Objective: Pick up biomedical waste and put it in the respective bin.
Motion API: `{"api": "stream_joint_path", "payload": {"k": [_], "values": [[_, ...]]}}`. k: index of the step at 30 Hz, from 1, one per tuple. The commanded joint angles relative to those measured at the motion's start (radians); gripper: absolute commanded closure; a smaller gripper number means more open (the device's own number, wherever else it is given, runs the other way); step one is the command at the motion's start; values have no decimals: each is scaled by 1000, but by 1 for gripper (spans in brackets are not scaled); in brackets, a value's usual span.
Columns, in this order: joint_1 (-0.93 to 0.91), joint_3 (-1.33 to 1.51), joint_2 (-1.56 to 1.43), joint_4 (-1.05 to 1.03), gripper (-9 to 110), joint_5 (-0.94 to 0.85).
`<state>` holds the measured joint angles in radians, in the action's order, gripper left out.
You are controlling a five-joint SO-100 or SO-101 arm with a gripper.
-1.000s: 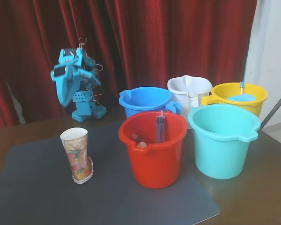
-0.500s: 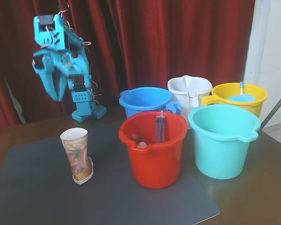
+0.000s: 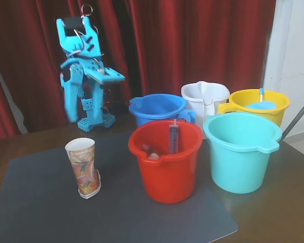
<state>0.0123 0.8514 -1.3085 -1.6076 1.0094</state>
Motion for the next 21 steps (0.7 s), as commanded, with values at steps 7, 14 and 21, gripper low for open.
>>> {"api": "stream_joint_path", "payload": {"k": [7,14,21], "values": [[29,-31,21,-341,17,-161],[-77,114,9,-341,12,-173],[-144,212,-52,-341,12,-72]]}}
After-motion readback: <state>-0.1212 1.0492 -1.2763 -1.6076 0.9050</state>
